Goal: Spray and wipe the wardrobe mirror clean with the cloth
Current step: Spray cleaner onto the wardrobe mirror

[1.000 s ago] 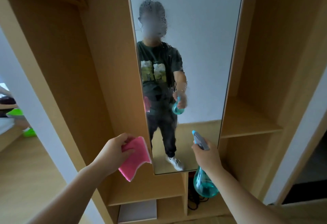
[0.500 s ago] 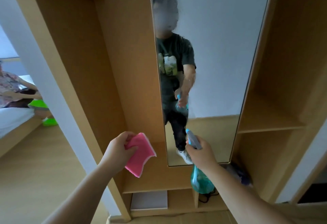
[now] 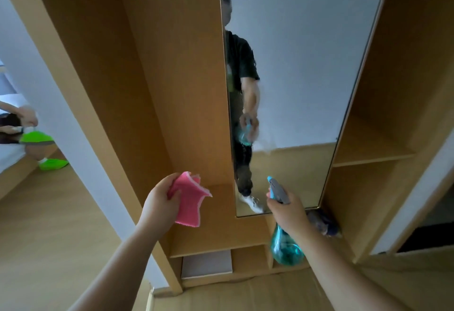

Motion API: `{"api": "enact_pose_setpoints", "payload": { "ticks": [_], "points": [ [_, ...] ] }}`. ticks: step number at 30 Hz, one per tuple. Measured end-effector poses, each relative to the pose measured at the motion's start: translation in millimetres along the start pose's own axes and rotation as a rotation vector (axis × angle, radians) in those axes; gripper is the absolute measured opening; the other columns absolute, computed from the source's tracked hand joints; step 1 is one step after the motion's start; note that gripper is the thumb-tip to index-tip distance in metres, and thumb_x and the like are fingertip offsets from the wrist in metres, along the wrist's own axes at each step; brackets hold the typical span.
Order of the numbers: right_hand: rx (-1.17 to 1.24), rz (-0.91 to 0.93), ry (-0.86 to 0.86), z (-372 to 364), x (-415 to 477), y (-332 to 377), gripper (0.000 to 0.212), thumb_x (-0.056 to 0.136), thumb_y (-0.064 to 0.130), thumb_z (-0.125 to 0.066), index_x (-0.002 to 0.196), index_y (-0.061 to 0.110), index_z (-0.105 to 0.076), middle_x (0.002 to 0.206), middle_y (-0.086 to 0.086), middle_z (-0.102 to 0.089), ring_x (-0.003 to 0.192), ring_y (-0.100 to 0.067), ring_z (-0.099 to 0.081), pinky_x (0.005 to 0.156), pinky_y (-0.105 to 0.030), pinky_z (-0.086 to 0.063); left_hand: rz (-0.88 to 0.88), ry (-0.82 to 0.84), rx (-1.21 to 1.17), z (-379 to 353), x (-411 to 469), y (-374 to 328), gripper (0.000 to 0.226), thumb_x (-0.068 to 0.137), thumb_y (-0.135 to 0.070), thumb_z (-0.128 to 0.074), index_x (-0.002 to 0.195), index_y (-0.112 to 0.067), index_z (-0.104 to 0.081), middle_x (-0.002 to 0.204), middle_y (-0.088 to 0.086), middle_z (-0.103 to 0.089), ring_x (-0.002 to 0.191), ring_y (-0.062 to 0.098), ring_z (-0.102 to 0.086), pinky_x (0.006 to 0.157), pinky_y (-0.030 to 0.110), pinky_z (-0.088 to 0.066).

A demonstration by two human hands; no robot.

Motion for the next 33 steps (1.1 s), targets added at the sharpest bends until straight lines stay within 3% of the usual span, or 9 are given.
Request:
{"api": "enact_pose_setpoints", "payload": {
  "ticks": [5, 10, 14, 19, 23, 33],
  "points": [
    [-0.078, -0.062, -0.023, -10, -7, -15, 0.013, 0.092, 0.009, -0.055, 0.083, 0.019, -0.052, 0.059, 0.001, -0.042, 0.05, -0.013, -0.041, 0.045, -0.016, -0.033, 0.001, 0.044, -0.016, 1, 5, 15, 0.035, 0.091, 0.009, -0.041, 0.1, -0.02, -0.057, 0.096, -0.001, -0.058, 0.087, 0.018, -0.059, 0.061, 0.026, -0.051],
    [-0.088, -0.165, -0.063, -23, -18, -29, 0.015, 0.09, 0.011, -0.055, 0.099, 0.022, -0.059, 0.068, -0.005, -0.054, 0.056, -0.017, -0.051, 0.051, -0.027, -0.039, 0.004, 0.102, -0.012, 3, 9, 23, 0.037, 0.087, 0.012, -0.04, 0.099, -0.018, -0.058, 0.093, 0.0, -0.059, 0.083, 0.016, -0.058, 0.057, 0.025, -0.049],
    [-0.147, -0.168, -0.08, -33, -27, -35, 0.011, 0.093, 0.015, -0.053, 0.1, 0.02, -0.06, 0.069, -0.005, -0.056, 0.053, -0.015, -0.05, 0.043, -0.015, -0.036, 0.01, 0.168, 0.004, 4, 9, 32, 0.037, 0.088, 0.01, -0.041, 0.099, -0.021, -0.057, 0.095, -0.001, -0.059, 0.085, 0.016, -0.058, 0.059, 0.025, -0.051],
    [-0.198, -0.148, -0.08, -40, -34, -41, 0.007, 0.094, 0.017, -0.053, 0.089, 0.017, -0.057, 0.064, 0.0, -0.05, 0.048, -0.01, -0.045, 0.043, -0.012, -0.033, 0.023, 0.212, -0.008, 0, 7, 35, 0.036, 0.09, 0.01, -0.043, 0.098, -0.023, -0.056, 0.096, -0.001, -0.058, 0.085, 0.016, -0.058, 0.057, 0.023, -0.051],
    [-0.235, -0.151, -0.079, -37, -36, -49, 0.009, 0.096, 0.02, -0.052, 0.094, 0.017, -0.061, 0.064, 0.001, -0.054, 0.05, -0.008, -0.048, 0.043, -0.011, -0.034, 0.023, 0.213, -0.009, -6, 2, 32, 0.036, 0.09, 0.01, -0.043, 0.099, -0.022, -0.056, 0.096, -0.002, -0.058, 0.085, 0.015, -0.058, 0.057, 0.023, -0.051],
    [-0.26, -0.075, 0.12, 2, -18, -65, 0.015, 0.095, 0.017, -0.053, 0.08, 0.018, -0.055, 0.065, -0.001, -0.052, 0.052, -0.009, -0.047, 0.048, -0.012, -0.037, 0.072, 0.114, -0.031, -39, -12, 7, 0.035, 0.089, 0.011, -0.044, 0.104, -0.018, -0.057, 0.097, -0.002, -0.057, 0.086, 0.015, -0.058, 0.06, 0.026, -0.053]
  ]
}}
Point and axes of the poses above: each hand's wrist, its own x-axis towards the middle knuckle, its own z-axis out of the back of the hand, y = z × x, the point moved 4 cm from there along x, towards the middle knuckle
